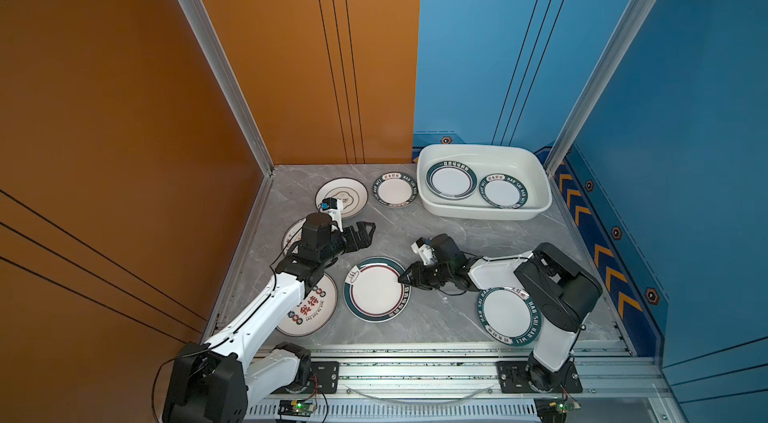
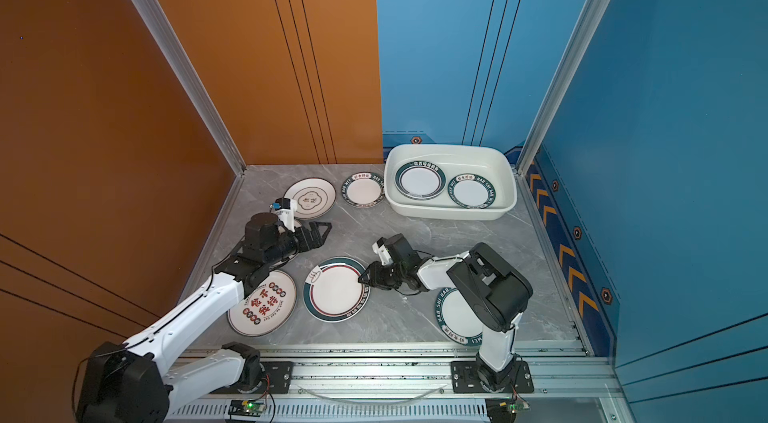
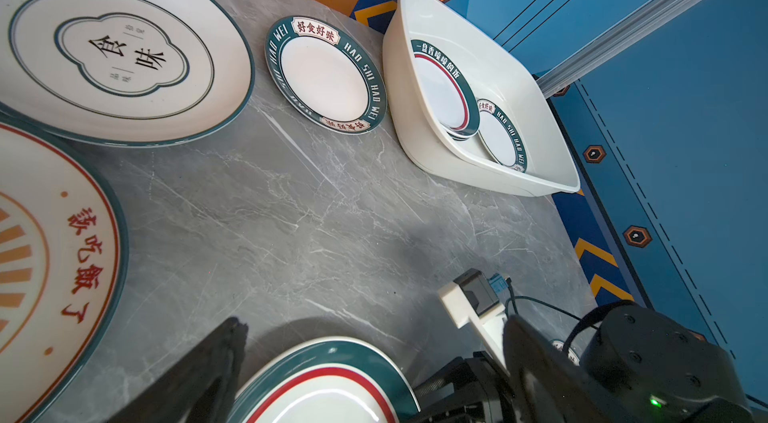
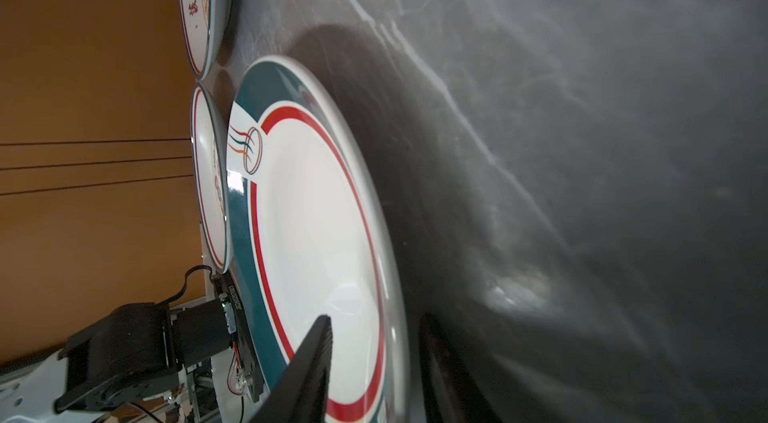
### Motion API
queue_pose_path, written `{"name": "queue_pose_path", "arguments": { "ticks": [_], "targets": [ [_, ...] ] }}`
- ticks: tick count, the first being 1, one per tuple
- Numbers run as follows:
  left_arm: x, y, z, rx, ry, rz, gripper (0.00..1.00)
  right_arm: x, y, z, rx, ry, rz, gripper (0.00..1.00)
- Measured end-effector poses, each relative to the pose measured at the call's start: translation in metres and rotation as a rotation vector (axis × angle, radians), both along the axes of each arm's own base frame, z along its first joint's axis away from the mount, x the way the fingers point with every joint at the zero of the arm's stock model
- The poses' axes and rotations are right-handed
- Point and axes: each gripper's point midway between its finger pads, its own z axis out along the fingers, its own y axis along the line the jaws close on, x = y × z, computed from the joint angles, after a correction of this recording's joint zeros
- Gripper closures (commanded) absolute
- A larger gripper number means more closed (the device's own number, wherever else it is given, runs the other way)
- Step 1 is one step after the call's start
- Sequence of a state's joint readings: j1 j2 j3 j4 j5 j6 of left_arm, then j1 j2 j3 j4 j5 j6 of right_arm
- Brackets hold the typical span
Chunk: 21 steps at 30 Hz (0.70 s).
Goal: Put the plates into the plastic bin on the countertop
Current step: 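Withdraw the right gripper from the bin to the red-rimmed plate's edge, then tilt the red-rimmed plate up with the right gripper while the left grasps its rim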
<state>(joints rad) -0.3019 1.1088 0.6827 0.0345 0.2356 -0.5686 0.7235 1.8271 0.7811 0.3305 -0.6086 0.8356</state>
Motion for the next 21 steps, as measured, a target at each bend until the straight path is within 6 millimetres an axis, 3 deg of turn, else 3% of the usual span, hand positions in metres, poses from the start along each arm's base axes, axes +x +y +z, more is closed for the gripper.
{"name": "queue_pose_path", "arguments": {
  "ticks": [7,12,16,21],
  "targets": [
    [0.000,0.000,-0.002,0.001,0.002,-0.001,0.02,-0.003,0.001,-0.005,-0.007,0.027,-0.004,0.91],
    [-0.001,-0.003,-0.007,-0.003,0.015,-0.021,0.02,0.004,0.001,0.004,0.009,0.020,-0.008,1.00],
    [-0.001,-0.008,-0.015,-0.010,0.034,-0.045,0.02,0.016,-0.021,0.012,-0.012,0.026,-0.058,1.00],
    [-0.003,-0.013,-0.023,-0.019,0.060,-0.073,0.02,0.044,-0.063,0.043,-0.014,-0.021,-0.167,1.00]
  ]
}}
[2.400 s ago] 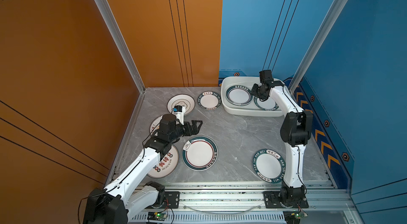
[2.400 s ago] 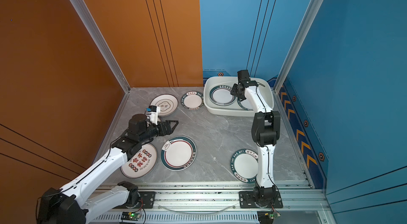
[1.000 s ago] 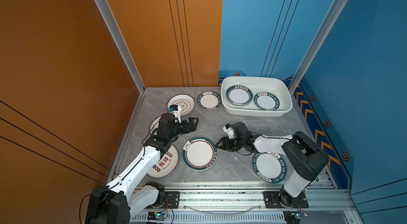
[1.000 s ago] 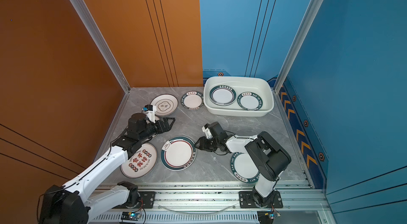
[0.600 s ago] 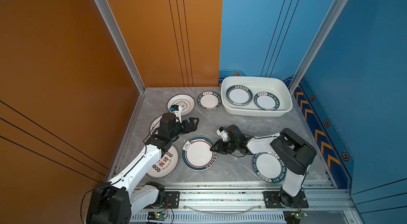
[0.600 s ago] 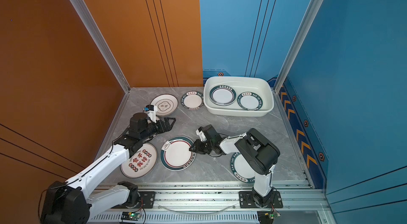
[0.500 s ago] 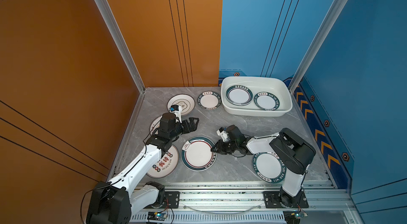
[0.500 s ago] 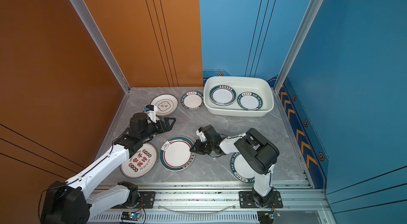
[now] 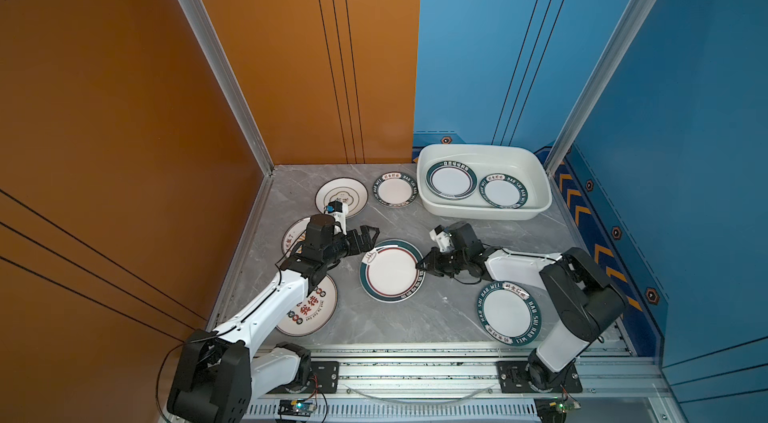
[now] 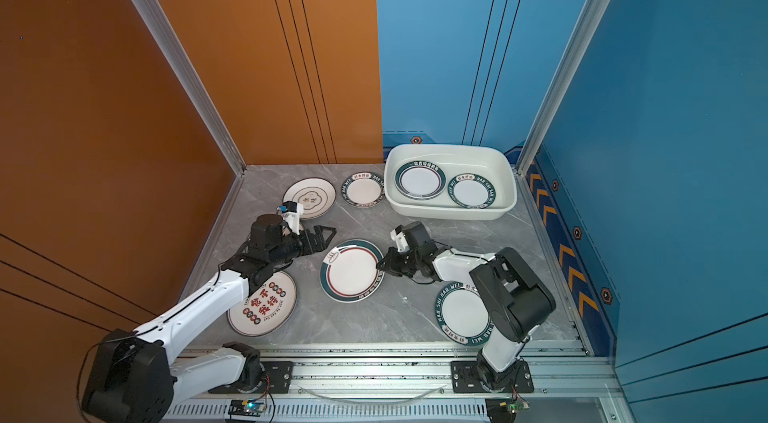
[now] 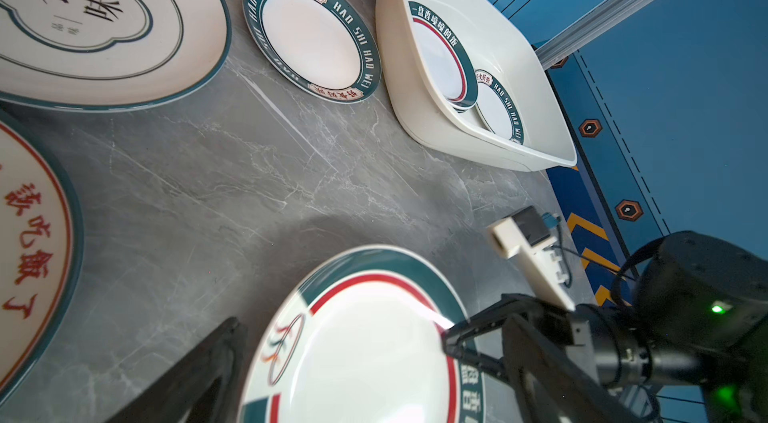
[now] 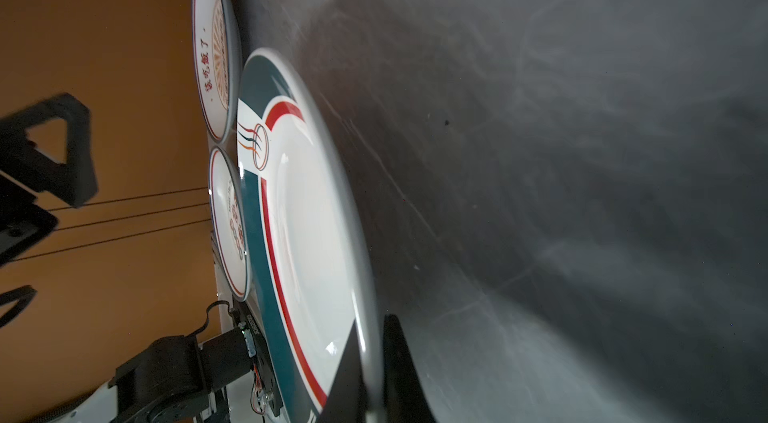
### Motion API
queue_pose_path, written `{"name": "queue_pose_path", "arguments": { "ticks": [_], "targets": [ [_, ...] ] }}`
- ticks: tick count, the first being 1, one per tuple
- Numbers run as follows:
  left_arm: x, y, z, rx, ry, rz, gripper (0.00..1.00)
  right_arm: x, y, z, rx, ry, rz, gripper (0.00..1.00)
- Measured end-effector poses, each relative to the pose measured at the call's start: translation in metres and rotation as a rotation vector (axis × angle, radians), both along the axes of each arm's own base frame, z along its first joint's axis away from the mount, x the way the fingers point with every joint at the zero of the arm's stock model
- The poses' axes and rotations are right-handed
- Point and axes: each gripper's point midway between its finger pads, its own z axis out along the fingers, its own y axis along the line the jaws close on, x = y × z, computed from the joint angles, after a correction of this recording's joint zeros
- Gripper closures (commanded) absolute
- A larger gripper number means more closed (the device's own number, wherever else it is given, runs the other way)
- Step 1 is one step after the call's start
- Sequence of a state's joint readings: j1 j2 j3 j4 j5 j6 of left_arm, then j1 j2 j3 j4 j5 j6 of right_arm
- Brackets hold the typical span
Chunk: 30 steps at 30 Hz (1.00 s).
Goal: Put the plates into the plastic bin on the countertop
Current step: 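Tilt the red-rimmed plate up with the right gripper while the left grasps its rim, then hold the red-rimmed plate upright between both grippers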
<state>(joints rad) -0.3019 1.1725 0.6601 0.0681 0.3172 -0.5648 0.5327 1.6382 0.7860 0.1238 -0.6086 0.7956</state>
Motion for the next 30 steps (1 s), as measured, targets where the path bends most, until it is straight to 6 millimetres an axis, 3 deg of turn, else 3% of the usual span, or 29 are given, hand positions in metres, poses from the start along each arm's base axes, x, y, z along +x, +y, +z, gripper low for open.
{"name": "queue_pose_path", "arguments": {
  "ticks": [6,13,16,24,30],
  "targets": [
    [0.003,-0.012,-0.009,-0.028,0.020,-0.055,0.01,0.014,-0.034,0.039,0.009,-0.080,-0.064,1.00],
    [-0.004,-0.043,-0.006,-0.098,0.013,-0.177,0.12,0.020,-0.058,0.057,0.022,-0.095,-0.111,1.00],
    [-0.009,-0.056,-0.005,-0.133,0.017,-0.228,0.23,0.022,-0.060,0.064,0.042,-0.103,-0.117,1.00],
    [-0.015,-0.073,-0.013,-0.200,0.046,-0.295,0.36,0.030,-0.054,0.085,0.139,-0.118,-0.128,1.00],
    [-0.018,-0.083,-0.006,-0.244,0.037,-0.332,0.61,0.034,-0.048,0.097,0.194,-0.136,-0.124,1.00]
  ]
}}
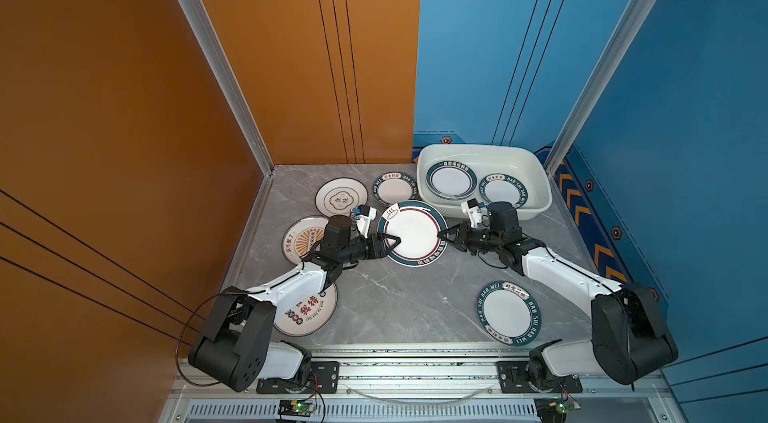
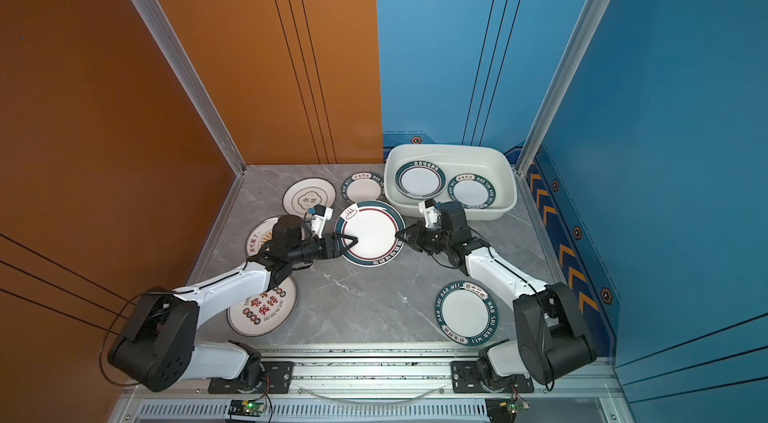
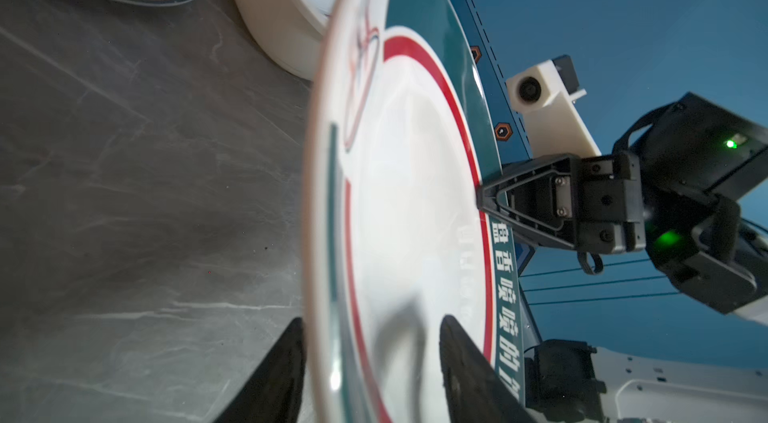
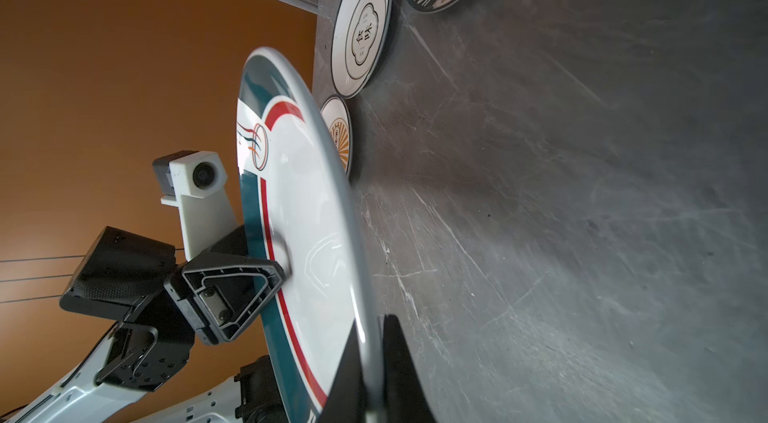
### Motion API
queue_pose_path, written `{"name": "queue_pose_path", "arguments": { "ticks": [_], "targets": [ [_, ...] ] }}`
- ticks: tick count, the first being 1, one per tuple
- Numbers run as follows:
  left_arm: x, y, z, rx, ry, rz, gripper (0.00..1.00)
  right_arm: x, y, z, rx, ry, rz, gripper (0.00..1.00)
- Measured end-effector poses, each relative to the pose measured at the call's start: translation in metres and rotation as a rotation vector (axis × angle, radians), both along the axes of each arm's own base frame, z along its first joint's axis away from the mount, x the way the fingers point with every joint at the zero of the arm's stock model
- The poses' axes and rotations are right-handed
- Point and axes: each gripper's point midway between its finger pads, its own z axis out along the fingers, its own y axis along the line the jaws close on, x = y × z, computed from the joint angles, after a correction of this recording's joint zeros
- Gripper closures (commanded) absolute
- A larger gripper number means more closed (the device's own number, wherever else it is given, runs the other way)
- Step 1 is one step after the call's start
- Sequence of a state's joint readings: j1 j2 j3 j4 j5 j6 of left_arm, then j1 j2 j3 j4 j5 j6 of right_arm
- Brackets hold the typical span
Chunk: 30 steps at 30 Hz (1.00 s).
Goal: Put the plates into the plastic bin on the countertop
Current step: 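Hold the red-rimmed plate upright between both grippers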
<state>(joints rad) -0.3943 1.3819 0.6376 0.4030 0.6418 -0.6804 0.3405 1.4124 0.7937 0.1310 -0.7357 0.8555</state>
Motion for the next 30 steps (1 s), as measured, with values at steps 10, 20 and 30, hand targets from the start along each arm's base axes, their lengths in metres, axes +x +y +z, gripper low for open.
{"name": "queue_pose_path", "arguments": {
  "ticks": [10,20,30],
  "targets": [
    [0.003,-0.004,-0.006,-0.052,0.063,-0.005,0.77,0.002,0.005,-0.012,-0.007,0.006,0.023,0.74],
    [0.003,-0.009,-0.003,-0.070,0.045,-0.033,0.79,0.008,0.030,-0.032,0.035,0.011,0.107,0.66],
    [0.009,-0.004,-0.009,-0.068,0.074,0.008,0.75,0.021,0.045,-0.013,0.141,-0.075,0.136,0.90]
  ]
}}
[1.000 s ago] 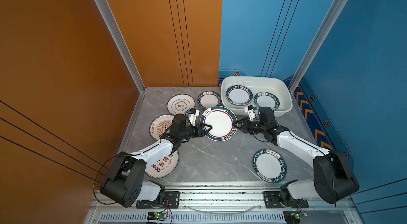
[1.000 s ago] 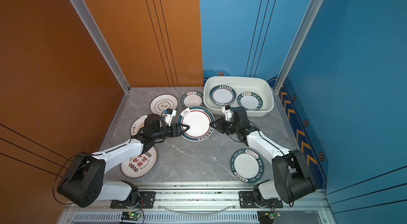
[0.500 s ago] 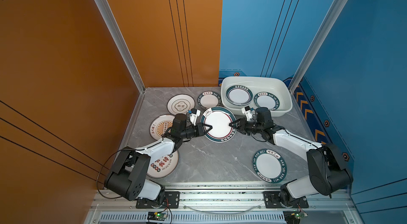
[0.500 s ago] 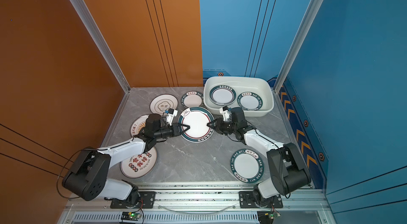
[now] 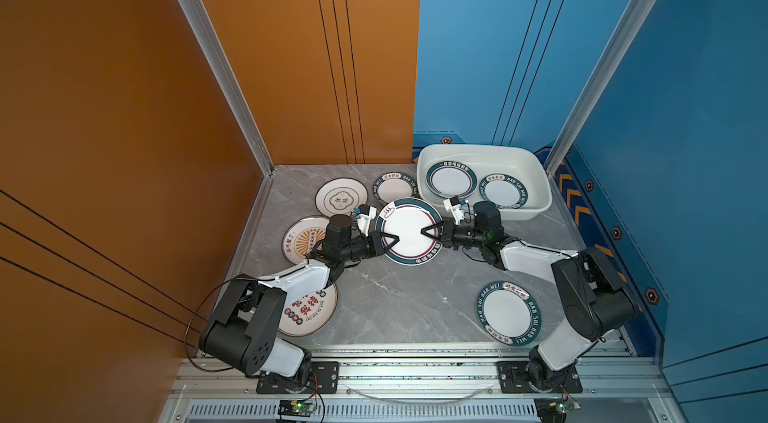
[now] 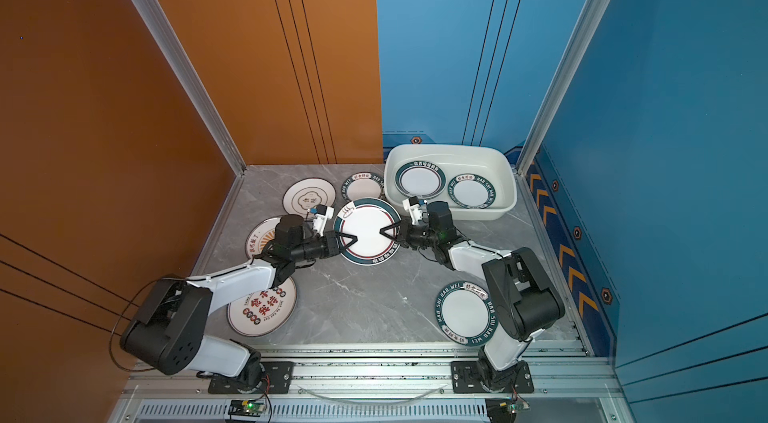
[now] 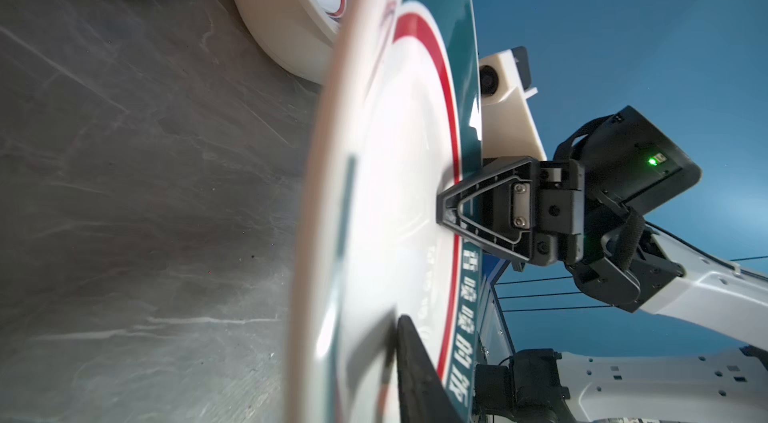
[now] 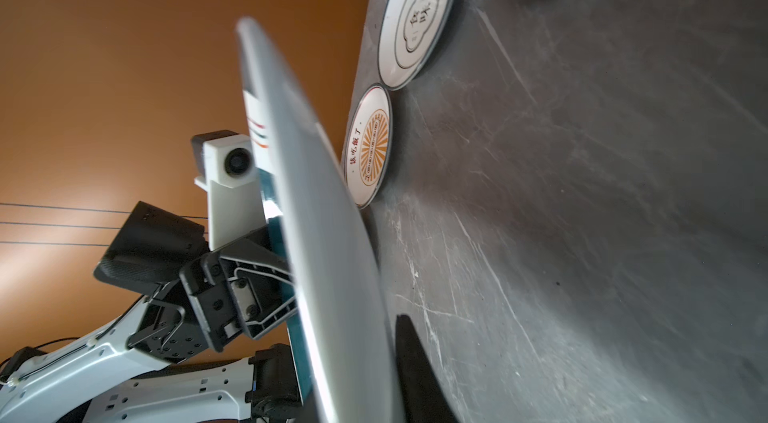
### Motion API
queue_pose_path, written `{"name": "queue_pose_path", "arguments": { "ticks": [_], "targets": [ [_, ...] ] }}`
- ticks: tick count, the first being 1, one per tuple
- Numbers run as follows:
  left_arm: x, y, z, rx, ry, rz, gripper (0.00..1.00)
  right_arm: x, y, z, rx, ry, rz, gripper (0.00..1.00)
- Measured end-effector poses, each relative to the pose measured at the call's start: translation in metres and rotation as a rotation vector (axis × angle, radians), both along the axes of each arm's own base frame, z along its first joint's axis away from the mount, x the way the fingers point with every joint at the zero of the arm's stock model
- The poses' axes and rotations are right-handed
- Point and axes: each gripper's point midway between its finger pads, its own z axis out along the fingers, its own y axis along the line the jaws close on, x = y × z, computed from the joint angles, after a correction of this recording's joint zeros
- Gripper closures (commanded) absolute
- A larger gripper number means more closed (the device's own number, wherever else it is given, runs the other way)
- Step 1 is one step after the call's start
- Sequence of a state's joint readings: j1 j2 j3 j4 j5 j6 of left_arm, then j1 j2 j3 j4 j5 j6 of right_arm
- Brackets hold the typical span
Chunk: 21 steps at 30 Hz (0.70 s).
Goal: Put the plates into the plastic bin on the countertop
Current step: 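Hold the red-rimmed plate upright between both grippers, then carry the plate into the bin with the right gripper while the left releases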
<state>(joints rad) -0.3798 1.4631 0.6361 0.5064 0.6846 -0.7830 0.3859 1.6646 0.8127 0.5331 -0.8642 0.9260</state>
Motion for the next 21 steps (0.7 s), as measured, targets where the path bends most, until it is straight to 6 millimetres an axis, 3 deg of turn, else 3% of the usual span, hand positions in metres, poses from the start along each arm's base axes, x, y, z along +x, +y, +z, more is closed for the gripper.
{"name": "queue_pose_path", "arguments": {
  "ticks": [7,13,19,21],
  "targets": [
    [-0.004,-0.006,0.000,-0.008,-0.004,-0.030,0.54,0.000,0.003,0.005,0.018,-0.001,-0.001,1.00],
    [-0.007,-0.009,0.005,-0.019,-0.028,-0.055,0.37,0.000,-0.002,0.001,0.001,0.025,-0.016,1.00],
    [-0.007,-0.010,0.008,-0.024,-0.053,-0.066,0.20,0.021,-0.033,0.014,-0.076,0.023,-0.114,1.00],
    [-0.008,-0.010,0.009,-0.023,-0.060,-0.068,0.01,0.034,-0.050,0.029,-0.107,-0.004,-0.166,1.00]
  ]
}}
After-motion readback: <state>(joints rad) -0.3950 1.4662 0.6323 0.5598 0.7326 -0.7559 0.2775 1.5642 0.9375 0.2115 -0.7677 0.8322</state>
